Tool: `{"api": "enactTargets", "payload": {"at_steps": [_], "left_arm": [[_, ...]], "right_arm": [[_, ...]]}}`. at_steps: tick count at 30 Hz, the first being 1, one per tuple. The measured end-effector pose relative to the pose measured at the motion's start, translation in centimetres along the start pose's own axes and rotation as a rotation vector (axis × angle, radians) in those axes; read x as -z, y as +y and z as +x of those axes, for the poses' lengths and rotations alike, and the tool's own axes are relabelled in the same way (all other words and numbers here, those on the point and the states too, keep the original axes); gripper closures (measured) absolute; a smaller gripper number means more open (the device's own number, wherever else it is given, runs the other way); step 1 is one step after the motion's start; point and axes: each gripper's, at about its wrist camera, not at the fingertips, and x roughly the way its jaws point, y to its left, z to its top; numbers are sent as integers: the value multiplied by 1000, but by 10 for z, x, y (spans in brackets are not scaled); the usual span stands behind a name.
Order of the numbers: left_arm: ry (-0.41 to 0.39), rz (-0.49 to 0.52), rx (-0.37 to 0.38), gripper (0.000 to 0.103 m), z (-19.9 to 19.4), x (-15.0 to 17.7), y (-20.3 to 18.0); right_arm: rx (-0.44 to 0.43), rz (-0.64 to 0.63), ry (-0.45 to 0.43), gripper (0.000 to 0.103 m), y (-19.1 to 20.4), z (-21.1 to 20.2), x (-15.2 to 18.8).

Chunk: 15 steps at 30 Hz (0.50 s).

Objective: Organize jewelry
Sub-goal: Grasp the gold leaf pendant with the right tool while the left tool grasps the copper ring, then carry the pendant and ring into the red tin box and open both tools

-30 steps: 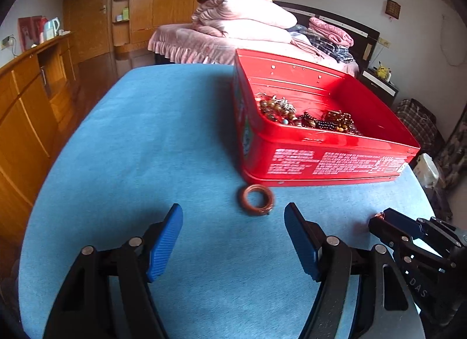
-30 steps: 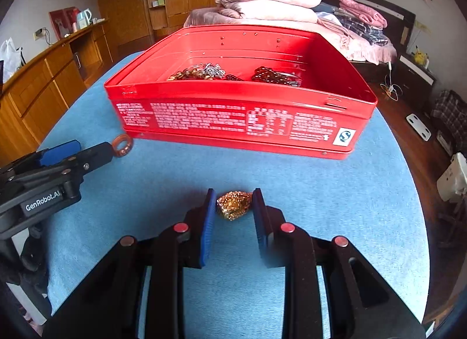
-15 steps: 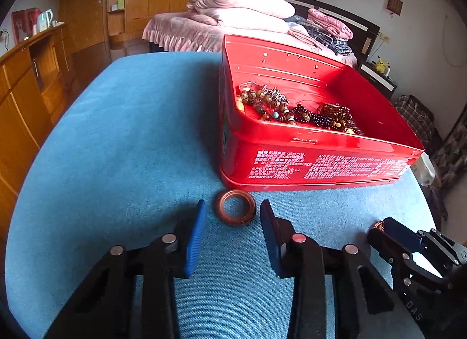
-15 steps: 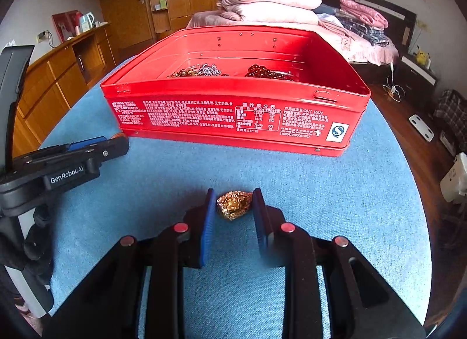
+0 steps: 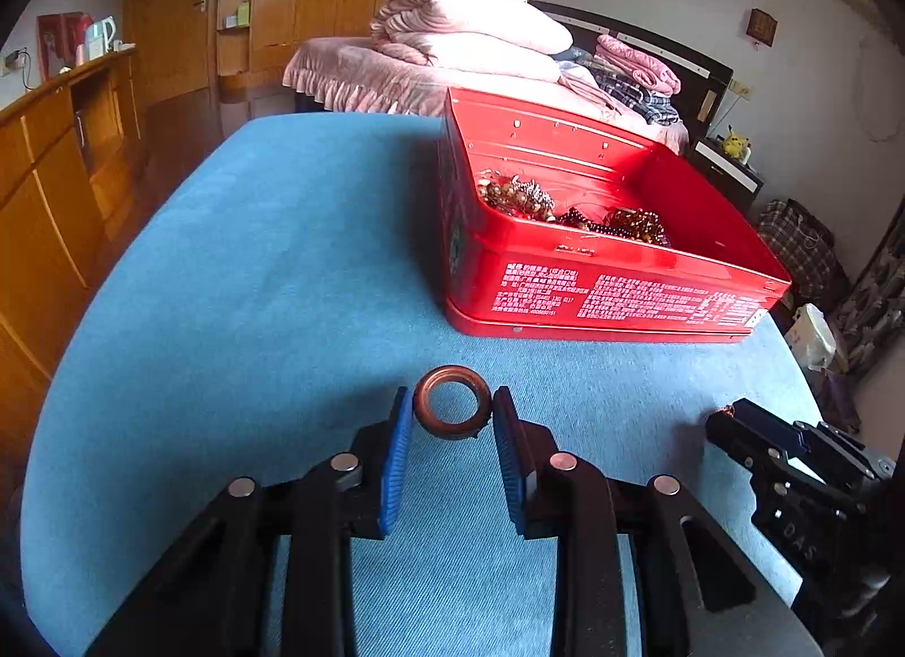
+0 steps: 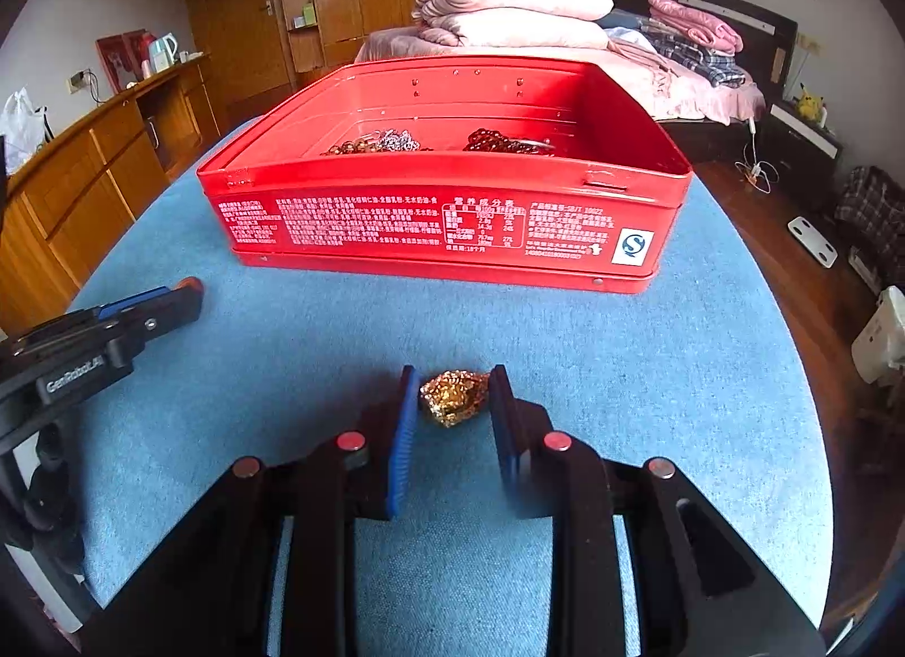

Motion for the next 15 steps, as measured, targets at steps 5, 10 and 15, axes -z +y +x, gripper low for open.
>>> {"api": "enactTargets", "payload": {"at_steps": [5, 10, 15], "left_arm": [[-44, 13, 16, 74, -22, -2, -2], [-94, 25, 35, 74, -39, -16, -10], [-137, 44, 61, 74, -45, -41, -25]], "right_arm": [[12, -6, -36, 79, -1, -17, -4], [12, -16, -88, 79, -3, -38, -15], [0, -36, -149, 79, -7, -57, -39]]}}
